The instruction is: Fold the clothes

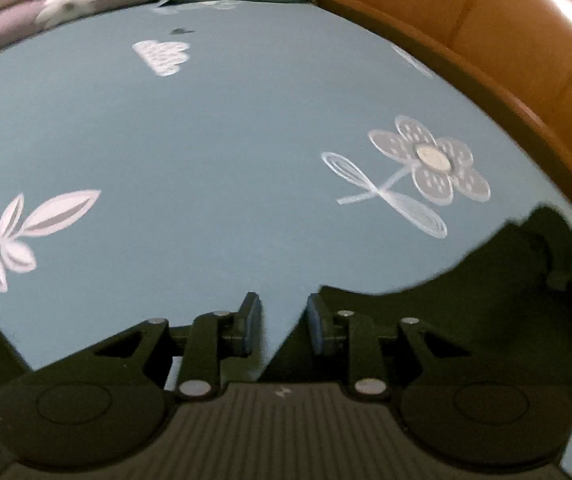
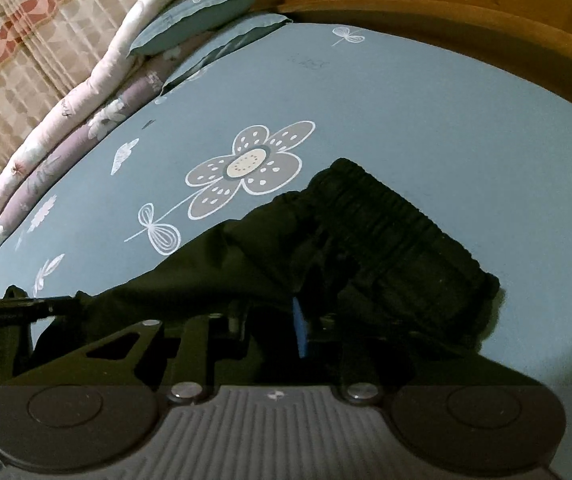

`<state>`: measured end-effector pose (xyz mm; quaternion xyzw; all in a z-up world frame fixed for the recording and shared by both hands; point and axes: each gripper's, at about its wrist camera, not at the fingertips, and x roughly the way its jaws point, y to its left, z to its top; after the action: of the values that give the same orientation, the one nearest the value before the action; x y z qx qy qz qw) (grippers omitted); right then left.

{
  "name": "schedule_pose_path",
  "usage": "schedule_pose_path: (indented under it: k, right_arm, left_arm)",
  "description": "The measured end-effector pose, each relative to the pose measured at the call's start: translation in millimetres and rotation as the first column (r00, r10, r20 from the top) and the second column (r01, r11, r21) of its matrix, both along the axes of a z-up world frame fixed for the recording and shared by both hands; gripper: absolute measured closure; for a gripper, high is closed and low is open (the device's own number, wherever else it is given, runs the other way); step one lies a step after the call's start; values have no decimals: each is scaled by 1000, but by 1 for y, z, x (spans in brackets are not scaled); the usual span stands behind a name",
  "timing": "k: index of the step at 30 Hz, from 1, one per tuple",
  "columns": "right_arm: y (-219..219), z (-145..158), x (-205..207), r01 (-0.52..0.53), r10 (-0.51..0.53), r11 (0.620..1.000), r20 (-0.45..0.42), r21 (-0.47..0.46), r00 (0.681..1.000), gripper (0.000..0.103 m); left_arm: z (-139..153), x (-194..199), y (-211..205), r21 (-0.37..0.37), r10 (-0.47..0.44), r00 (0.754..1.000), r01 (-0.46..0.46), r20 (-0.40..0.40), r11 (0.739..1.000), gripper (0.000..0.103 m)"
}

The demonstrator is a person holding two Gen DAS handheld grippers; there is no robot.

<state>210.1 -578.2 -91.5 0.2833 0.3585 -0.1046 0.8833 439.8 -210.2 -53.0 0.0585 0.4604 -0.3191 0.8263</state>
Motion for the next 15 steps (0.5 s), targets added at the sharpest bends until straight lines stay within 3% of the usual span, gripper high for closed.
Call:
schedule_pose_path:
  k: [3,6,9,11,14,15]
  right_arm:
    - [3,8,2,14,-14,1000,-15,-2,1000,77]
    - [14,30,6,13,-12,999,22,-41,1000,69]
    - [26,49,21,-36,43,995,74,-90,996,67]
    - [35,50,38,-77,85,990,67,-115,994,67]
    - [46,38,57,-119,121,984,2,-135,993,66]
    - [46,28,58,-116,111,984,-42,-134,993,66]
  left_arm:
    - [15,-4,4,-47,3,1000,-2,23,999,79]
    - [24,-21,-3,-117,-87,996,88,18,989,73]
    - [18,-34,-14,-165,-184,983,178,-26,970,70]
    - [6,-37,-20,-129,-192,981,185,-41,974,70]
    - [-11,-36,-23,8,-113,993,113,24,994,74]
    - [-12,-36,-20,-8,-105,994,106,24,994,74]
